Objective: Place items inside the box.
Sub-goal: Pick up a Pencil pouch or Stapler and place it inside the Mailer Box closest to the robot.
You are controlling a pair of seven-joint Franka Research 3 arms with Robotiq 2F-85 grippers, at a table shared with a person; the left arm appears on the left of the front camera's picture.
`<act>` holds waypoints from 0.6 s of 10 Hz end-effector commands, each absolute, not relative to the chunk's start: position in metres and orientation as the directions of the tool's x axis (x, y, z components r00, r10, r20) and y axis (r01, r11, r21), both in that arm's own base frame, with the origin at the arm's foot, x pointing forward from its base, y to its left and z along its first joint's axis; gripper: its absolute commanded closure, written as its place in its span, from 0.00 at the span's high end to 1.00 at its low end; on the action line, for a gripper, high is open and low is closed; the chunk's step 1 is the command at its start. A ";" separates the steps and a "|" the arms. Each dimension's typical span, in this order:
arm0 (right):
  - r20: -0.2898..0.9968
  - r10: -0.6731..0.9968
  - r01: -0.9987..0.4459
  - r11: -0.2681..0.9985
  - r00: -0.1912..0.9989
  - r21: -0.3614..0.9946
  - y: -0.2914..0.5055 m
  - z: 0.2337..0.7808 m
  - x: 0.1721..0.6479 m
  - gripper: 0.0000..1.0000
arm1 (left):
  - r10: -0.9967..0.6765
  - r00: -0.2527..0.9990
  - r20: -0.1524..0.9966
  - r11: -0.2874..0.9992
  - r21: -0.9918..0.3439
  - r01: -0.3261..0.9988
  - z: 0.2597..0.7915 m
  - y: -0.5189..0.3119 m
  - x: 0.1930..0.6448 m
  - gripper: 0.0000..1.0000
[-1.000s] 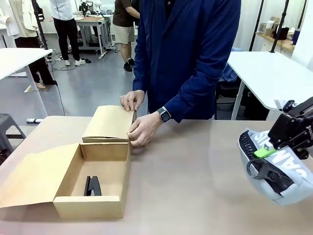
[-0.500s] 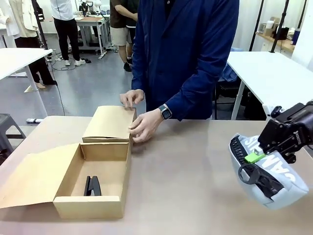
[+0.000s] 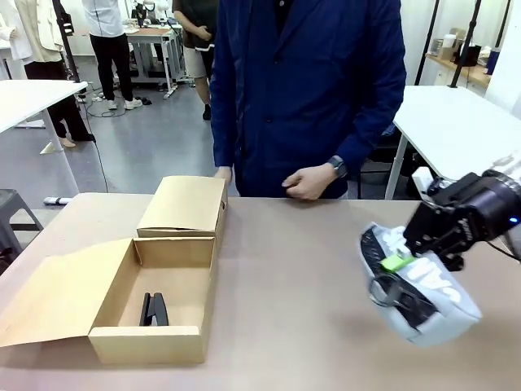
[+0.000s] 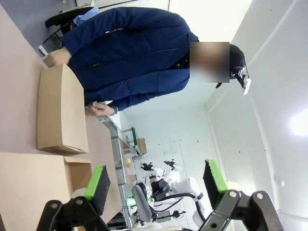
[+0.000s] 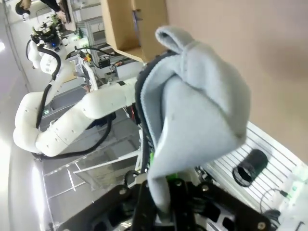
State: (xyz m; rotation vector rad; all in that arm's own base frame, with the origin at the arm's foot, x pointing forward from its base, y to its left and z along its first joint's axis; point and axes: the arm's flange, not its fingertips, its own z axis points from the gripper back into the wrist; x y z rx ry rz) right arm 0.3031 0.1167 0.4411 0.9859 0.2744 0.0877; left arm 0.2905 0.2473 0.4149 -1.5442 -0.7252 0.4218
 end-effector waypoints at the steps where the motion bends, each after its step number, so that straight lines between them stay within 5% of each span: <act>1: -0.173 0.142 0.076 0.518 0.975 0.852 0.188 0.455 0.326 0.07 | 0.661 0.729 0.177 0.022 -0.976 0.217 0.416 0.246 0.289 1.00; 6: -0.175 0.252 0.025 0.504 0.952 0.863 0.420 0.474 0.360 0.07 | 0.661 0.729 0.177 0.022 -0.976 0.217 0.416 0.246 0.289 1.00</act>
